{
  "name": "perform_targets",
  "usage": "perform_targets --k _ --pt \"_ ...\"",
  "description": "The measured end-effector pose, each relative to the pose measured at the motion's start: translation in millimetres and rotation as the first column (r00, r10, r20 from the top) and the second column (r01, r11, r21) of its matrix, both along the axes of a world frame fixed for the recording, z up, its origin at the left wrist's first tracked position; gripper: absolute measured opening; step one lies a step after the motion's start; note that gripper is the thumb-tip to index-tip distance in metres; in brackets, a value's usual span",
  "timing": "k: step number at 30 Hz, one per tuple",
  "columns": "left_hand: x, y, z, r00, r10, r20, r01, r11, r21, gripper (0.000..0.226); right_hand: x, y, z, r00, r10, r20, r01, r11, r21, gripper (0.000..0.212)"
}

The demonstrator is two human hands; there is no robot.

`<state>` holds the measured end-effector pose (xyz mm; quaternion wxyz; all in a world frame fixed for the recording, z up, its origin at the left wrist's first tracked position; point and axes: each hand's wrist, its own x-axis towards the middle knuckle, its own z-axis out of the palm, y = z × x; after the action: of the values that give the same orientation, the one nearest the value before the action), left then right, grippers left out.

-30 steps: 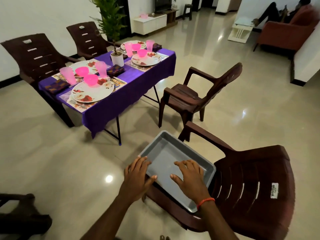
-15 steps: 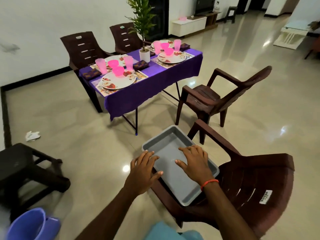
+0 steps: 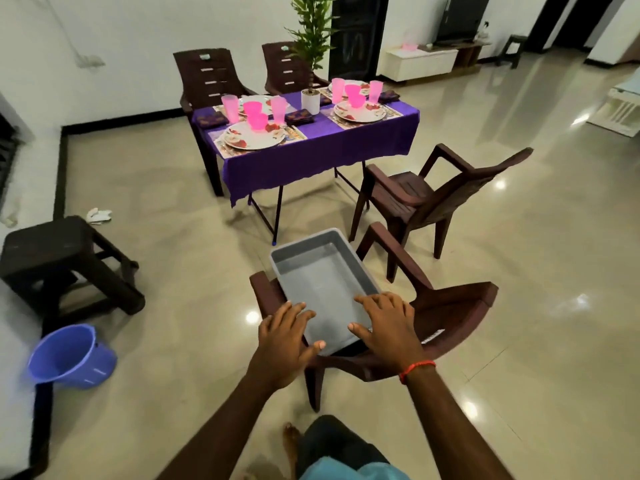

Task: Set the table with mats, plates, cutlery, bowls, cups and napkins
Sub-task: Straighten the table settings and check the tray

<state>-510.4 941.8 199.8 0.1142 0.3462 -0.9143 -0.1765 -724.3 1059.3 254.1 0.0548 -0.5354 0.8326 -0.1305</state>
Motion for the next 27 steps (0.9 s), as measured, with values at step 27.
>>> perform_targets --k 27 --pt "-180.1 152.8 8.1 0.933 0.205 0.296 -0.198 0.979 -0.054 0.097 -232.1 92.7 -32.2 0.892 0.444 0.078 -0.451 0.869 0.203 0.102"
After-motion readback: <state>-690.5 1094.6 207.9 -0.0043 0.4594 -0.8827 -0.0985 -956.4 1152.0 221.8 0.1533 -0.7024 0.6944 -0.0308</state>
